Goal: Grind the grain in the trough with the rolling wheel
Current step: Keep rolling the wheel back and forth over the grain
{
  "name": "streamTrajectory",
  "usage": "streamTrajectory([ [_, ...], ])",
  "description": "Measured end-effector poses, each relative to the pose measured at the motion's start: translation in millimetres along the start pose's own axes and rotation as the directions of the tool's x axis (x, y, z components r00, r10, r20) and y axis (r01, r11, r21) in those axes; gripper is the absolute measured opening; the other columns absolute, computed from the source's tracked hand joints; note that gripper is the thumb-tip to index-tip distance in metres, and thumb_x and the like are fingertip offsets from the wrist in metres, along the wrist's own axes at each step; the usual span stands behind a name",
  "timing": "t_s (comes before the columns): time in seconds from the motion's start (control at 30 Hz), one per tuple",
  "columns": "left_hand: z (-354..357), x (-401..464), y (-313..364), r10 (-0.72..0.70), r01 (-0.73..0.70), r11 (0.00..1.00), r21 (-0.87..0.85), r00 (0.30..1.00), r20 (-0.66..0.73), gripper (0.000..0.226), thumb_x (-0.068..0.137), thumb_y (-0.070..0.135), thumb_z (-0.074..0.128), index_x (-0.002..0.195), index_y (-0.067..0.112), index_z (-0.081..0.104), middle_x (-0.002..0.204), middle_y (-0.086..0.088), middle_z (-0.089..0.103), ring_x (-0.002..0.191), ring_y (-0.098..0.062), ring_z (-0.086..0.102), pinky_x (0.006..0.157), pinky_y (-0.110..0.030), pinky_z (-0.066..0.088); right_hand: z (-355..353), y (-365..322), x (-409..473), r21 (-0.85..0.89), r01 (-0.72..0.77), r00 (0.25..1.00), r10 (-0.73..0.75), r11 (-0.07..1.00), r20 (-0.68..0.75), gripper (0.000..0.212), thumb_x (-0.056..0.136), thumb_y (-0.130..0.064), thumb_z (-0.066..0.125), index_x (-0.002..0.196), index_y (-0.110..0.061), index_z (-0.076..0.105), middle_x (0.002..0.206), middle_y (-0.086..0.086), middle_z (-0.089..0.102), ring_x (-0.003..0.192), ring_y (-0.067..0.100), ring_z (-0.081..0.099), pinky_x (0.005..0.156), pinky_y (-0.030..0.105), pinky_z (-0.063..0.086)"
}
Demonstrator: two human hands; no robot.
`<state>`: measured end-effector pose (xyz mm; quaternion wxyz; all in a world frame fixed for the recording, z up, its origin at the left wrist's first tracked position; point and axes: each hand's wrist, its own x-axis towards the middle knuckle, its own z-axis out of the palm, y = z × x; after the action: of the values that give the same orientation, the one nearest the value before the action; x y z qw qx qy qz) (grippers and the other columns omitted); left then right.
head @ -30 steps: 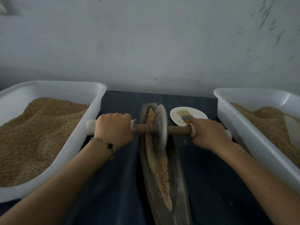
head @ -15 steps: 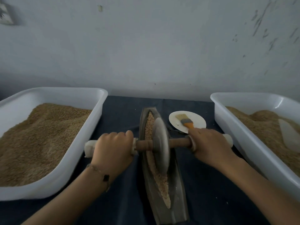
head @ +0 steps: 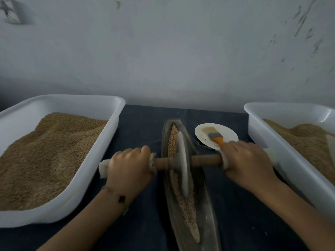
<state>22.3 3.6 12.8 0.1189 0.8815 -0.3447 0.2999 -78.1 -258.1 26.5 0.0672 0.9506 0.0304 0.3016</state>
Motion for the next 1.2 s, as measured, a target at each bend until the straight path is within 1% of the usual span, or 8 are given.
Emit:
streamTrajectory([
  [0.13,25,50,-14,-0.163,0.147,0.973,0.176,0.984,0.078,0.026,0.081,0.026,0.060,0.070,0.021,0.037,0.063,0.006,0.044,0.057,-0.013,0.038,0.055,-0.027,0.028,36,19,51,-0.093,-0.110,0.993,0.113,0.990,0.034,0.033,0.064,-0.014,0.077,0.068,-0.018,0.045,0.063,0.003,0.059,0.050,0.021,0.043,0.048,0.029,0.031],
  [0.23,36,81,-20,-0.244,0.223,0.958,0.182,0.964,0.104,0.018,0.087,0.029,0.052,0.077,0.019,0.040,0.071,0.003,0.049,0.063,-0.015,0.042,0.061,-0.028,0.033,51,29,82,-0.120,-0.170,0.985,0.174,0.978,0.017,0.026,0.076,-0.018,0.069,0.071,-0.020,0.043,0.067,0.003,0.059,0.055,0.022,0.044,0.053,0.029,0.026],
  [0.47,45,79,-28,-0.241,0.217,0.962,0.164,0.959,0.148,0.022,0.090,0.034,0.051,0.075,0.021,0.040,0.062,0.008,0.041,0.057,-0.012,0.043,0.059,-0.027,0.034,51,23,86,-0.169,-0.160,0.987,0.157,0.972,-0.033,0.028,0.061,-0.003,0.076,0.063,-0.011,0.050,0.055,0.008,0.055,0.047,0.028,0.049,0.049,0.028,0.026],
  [0.6,40,59,-26,-0.209,0.188,0.974,0.124,0.959,0.193,0.026,0.088,0.037,0.052,0.070,0.023,0.038,0.061,0.010,0.042,0.055,-0.010,0.043,0.054,-0.025,0.032,42,11,70,-0.185,-0.167,0.985,0.172,0.968,0.008,0.028,0.054,0.002,0.073,0.064,-0.011,0.050,0.056,0.008,0.055,0.050,0.026,0.045,0.051,0.030,0.025],
  [0.77,21,26,-13,-0.169,0.142,0.979,0.144,0.965,0.199,0.023,0.085,0.035,0.053,0.073,0.024,0.037,0.063,0.011,0.040,0.056,-0.010,0.039,0.051,-0.026,0.025,21,-5,35,-0.178,-0.169,0.985,0.171,0.969,-0.001,0.018,0.068,-0.009,0.077,0.073,-0.011,0.059,0.065,0.007,0.062,0.059,0.027,0.055,0.054,0.032,0.033],
  [0.87,1,12,1,-0.107,0.078,0.983,0.166,0.979,0.174,0.022,0.085,0.034,0.052,0.075,0.024,0.036,0.067,0.010,0.041,0.060,-0.011,0.039,0.056,-0.026,0.027,2,-13,2,-0.098,-0.166,0.986,0.166,0.981,-0.012,0.029,0.058,-0.003,0.082,0.074,-0.008,0.059,0.063,0.008,0.060,0.055,0.028,0.055,0.051,0.032,0.035],
  [1.0,-28,-13,17,0.047,-0.055,0.994,0.096,0.995,0.093,0.040,0.052,0.016,0.081,0.059,0.019,0.042,0.047,0.003,0.046,0.040,-0.016,0.042,0.046,-0.024,0.027,-17,-15,-37,-0.056,-0.117,0.992,0.114,0.992,-0.060,0.026,0.062,-0.004,0.079,0.065,-0.011,0.053,0.055,0.005,0.051,0.048,0.023,0.045,0.048,0.030,0.028],
  [1.2,-21,-20,15,-0.006,0.002,0.998,0.068,0.999,0.054,0.042,0.039,0.010,0.084,0.051,0.016,0.045,0.040,0.002,0.043,0.032,-0.016,0.039,0.042,-0.021,0.024,-14,-11,-29,-0.060,-0.078,0.993,0.072,0.995,-0.095,0.030,0.058,-0.002,0.077,0.061,-0.013,0.049,0.052,0.005,0.047,0.045,0.023,0.042,0.047,0.028,0.025],
])
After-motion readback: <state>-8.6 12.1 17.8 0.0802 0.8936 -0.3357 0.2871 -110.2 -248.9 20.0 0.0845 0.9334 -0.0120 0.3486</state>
